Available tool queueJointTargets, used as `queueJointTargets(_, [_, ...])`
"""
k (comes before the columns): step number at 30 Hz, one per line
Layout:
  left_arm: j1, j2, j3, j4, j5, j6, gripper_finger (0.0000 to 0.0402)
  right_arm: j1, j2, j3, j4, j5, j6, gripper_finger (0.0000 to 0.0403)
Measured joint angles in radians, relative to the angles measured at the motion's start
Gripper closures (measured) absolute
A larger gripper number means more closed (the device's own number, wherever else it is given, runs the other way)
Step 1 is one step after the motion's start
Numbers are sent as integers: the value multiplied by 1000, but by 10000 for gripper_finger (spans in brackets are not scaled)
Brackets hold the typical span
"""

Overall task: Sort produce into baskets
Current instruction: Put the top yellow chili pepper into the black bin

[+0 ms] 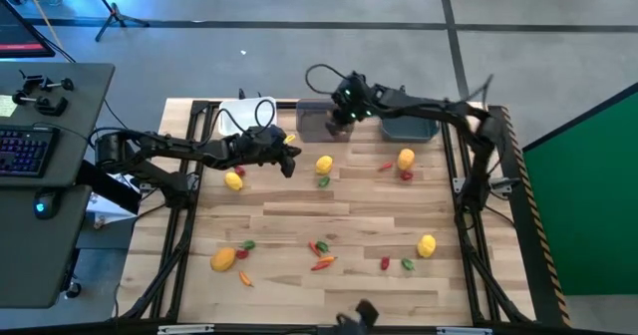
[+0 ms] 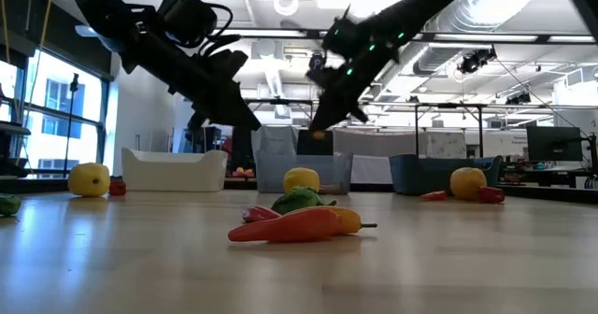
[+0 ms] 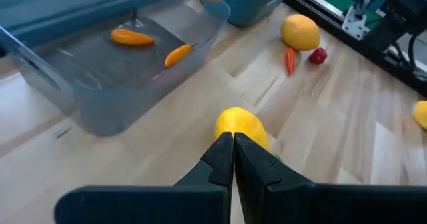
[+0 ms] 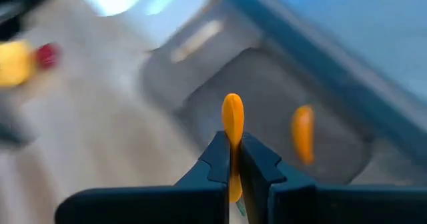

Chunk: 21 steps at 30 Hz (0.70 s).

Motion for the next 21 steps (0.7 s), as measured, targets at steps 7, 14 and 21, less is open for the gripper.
queueJointTargets(7, [12, 0, 0, -1, 31, 39, 402, -86, 224, 239, -210, 3, -1, 400])
queueJointTargets(14, [12, 0, 0, -2, 46, 44, 402, -108, 323, 377, -363, -1, -25, 348])
queueJointTargets(21, [12, 0, 0, -4, 50, 38, 402, -107, 321, 455, -458, -4, -95, 248])
